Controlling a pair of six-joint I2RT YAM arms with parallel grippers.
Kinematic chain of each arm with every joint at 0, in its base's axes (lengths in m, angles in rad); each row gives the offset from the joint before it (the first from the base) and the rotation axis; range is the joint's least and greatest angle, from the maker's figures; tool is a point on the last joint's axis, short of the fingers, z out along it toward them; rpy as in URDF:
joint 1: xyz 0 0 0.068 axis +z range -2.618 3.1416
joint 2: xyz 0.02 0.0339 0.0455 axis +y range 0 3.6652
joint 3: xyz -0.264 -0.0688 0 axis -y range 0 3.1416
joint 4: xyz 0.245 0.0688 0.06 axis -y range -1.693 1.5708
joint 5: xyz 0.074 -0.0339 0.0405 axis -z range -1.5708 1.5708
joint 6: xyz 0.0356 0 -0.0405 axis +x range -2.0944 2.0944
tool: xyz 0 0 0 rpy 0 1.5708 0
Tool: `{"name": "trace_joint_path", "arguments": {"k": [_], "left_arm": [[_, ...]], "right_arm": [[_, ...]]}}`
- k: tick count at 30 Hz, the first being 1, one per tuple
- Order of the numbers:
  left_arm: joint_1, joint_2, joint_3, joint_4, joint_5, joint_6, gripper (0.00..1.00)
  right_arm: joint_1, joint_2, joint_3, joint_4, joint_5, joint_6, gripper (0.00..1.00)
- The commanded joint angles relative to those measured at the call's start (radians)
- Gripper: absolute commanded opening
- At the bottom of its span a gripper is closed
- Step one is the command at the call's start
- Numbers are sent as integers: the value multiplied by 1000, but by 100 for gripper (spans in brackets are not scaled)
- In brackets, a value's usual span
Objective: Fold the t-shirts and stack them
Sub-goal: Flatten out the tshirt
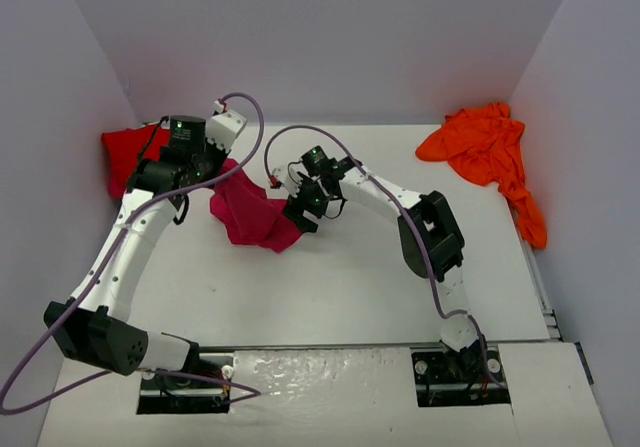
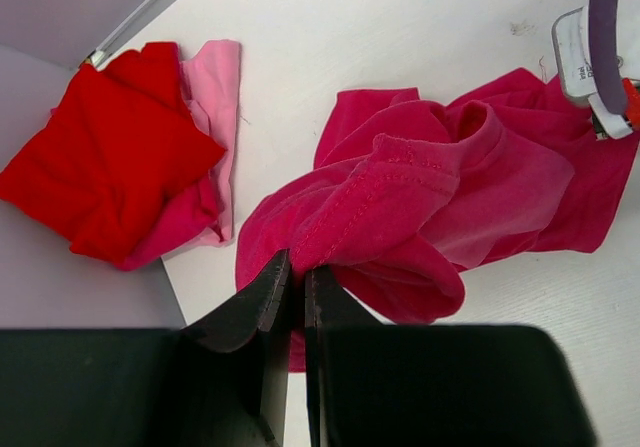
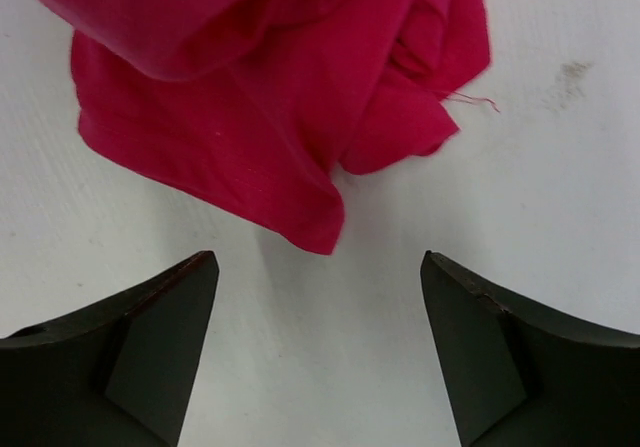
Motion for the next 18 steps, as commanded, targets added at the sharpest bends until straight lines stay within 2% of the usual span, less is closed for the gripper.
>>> {"name": "trace_joint_path", "arguments": {"k": [1,6,7,9,10,12,15,18], "left_arm": [[15,-41,17,68,-27,1,0],[17,-50,5,70,-27,4,0],[17,-53,-1,71,-30,7,0],[18,-55,-11,81,-45,14,0],[18,-56,-15,90,-59,15,0],[19,-59,-24,128,-112,4,0],[41,-70,-10,192,-250,-39,0],[91,-100,41,210,-275,-86,0]], "right_arm": [[24,55,72,-64,-146,-20,75],[41,149,126,-82,-120,-14,67],[42,170,137,-86,-109,-10,54],[44,193,146,-88,-75,-4,13],[44,198,144,-89,-51,1,0],[43,184,125,-90,40,6,0],[15,80,43,-89,199,-24,0],[-58,-59,3,-82,336,-37,0]]}}
